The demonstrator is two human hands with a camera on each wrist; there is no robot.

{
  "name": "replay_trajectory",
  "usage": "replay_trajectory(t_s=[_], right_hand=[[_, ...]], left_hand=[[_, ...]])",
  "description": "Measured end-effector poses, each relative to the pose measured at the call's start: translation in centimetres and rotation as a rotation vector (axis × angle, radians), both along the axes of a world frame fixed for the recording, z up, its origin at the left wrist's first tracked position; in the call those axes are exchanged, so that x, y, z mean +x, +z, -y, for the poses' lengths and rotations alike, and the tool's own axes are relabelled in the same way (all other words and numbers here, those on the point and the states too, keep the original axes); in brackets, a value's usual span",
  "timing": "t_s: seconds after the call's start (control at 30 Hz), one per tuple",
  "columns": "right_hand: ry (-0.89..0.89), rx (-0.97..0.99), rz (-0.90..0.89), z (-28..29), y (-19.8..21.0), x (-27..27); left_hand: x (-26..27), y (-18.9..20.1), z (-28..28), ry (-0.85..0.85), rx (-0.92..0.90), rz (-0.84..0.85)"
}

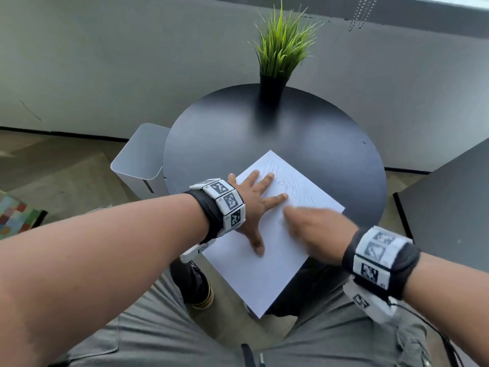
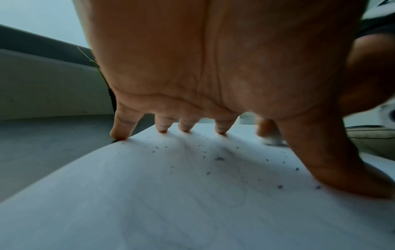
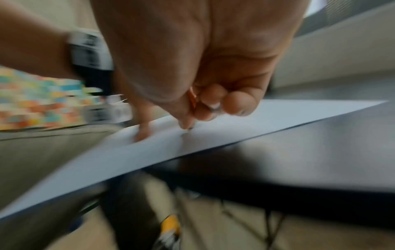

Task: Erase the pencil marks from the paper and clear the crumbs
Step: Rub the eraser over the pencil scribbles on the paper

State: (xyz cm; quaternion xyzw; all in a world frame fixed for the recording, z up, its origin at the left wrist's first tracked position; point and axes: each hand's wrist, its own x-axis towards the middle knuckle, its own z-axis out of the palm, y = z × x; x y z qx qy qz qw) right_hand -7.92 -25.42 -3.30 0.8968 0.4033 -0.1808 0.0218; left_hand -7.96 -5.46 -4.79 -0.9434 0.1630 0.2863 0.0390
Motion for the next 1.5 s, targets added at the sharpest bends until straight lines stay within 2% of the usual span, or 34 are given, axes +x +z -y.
replay_trajectory(t_s=[0.03, 0.07, 0.1, 0.2, 0.23, 0.3, 0.37, 0.4, 0.53, 0.57, 0.7, 0.77, 0.83, 0.9, 1.03, 1.07, 1.1, 1.2, 1.27, 1.4, 1.5], right_hand=[[0.112, -0.005, -0.058, -0.1, -0.3, -1.4], [0.138, -0.029, -0.106, -0.1, -0.4, -1.9], [0.097, -0.035, -0.117, -0.3, -0.4, -1.5], [-0.176, 0.007, 0.017, 0.0, -0.7, 2.2], [-0.197, 0.023, 0.035, 0.1, -0.8, 2.3], [-0.118, 0.063, -0.016, -0.2, -0.8, 0.6], [0.057, 0.028, -0.131, -0.3, -0.9, -2.1], [0.068, -0.001, -0.16, -0.2, -0.9, -2.2], [-0.233, 0.028, 0.014, 0.2, -0.7, 2.2], [-0.24, 0.048, 0.021, 0.3, -0.8, 2.2], [0.019, 0.058, -0.186, -0.9, -0.6, -2.4], [-0.062, 0.03, -0.222, -0.9, -0.4, -1.3], [-0.234, 0.023, -0.097, -0.4, -0.4, 1.7], [-0.289, 0.057, -0.051, 0.3, -0.3, 2.3], [0.034, 0.069, -0.249, -0.2, 0.1, -2.7], [0.043, 0.05, -0.273, -0.2, 0.3, -2.8], [-0.002, 0.055, -0.247, -0.2, 0.2, -2.0], [-0.315, 0.069, -0.121, 0.4, -0.1, 1.8], [-0.423, 0.094, -0.078, 0.7, -0.5, 3.2], [-0.462, 0.066, -0.072, 0.0, -0.7, 2.9], [-0.327, 0.049, -0.069, -0.6, -0.2, 0.4]], left_hand=[[0.0, 0.0, 0.0, -0.006, 0.003, 0.006], [0.0, 0.0, 0.0, -0.011, 0.006, 0.011], [0.0, 0.0, 0.1, -0.016, 0.008, 0.01], [0.0, 0.1, 0.0, -0.012, 0.013, -0.002], [0.0, 0.2, 0.0, -0.011, 0.019, -0.005], [0.1, 0.3, 0.1, -0.009, 0.029, -0.006], [0.1, 0.3, 0.3, -0.013, 0.036, -0.009], [0.1, 0.3, 0.4, -0.016, 0.04, -0.008], [0.1, 0.2, 0.2, -0.011, 0.041, -0.011], [0.2, 0.2, 0.1, -0.01, 0.046, -0.01], [0.2, 0.2, 0.2, -0.016, 0.052, 0.002], [0.1, 0.1, 0.3, -0.017, 0.046, 0.003], [0.1, 0.1, 0.1, -0.014, 0.044, 0.006], [0.2, 0.2, -0.1, -0.017, 0.043, 0.005], [0.5, 0.2, -0.3, -0.021, 0.058, -0.008], [0.6, 0.3, -0.3, -0.026, 0.062, -0.01], [0.7, 0.3, -0.3, -0.033, 0.062, -0.01], [0.9, 0.8, -0.2, -0.069, 0.1, 0.031], [1.2, 1.2, 0.0, -0.111, 0.121, 0.082], [0.9, 1.0, -0.4, -0.094, 0.04, 0.078], [-0.1, 0.4, -0.5, -0.048, 0.001, 0.067]])
